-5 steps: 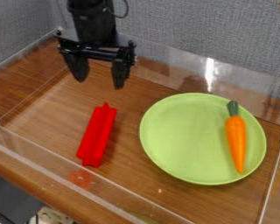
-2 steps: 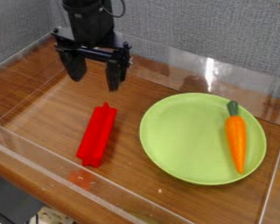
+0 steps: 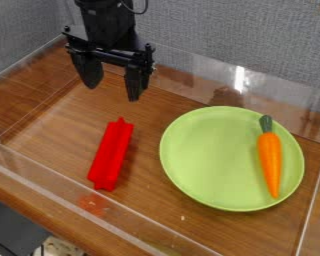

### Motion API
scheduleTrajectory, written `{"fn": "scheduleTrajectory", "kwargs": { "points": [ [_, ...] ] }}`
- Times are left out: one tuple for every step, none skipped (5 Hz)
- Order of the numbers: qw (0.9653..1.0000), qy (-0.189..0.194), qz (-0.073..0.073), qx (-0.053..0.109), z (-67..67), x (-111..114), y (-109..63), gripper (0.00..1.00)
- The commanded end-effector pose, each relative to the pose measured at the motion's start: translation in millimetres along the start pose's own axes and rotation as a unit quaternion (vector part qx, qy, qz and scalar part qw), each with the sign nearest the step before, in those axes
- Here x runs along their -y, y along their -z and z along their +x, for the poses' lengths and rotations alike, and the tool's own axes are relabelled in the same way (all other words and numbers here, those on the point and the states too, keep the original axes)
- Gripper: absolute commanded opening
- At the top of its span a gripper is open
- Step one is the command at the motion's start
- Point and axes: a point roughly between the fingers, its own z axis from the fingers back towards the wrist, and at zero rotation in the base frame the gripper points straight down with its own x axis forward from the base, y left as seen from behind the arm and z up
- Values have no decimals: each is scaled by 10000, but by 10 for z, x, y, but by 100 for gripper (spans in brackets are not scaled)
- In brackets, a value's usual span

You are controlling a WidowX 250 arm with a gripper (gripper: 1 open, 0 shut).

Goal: Move the red object from the green plate to the table

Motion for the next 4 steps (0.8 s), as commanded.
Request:
{"fn": "scheduleTrajectory", "kwargs": {
  "points": [
    [9994, 286, -13, 169, 105, -56, -43, 100],
    [9987, 484, -42, 157, 133, -77, -46, 100],
    [9986, 523, -53, 95, 183, -98, -66, 100],
    [9988, 486, -45, 53, 222, -113, -104, 100]
  ]
}}
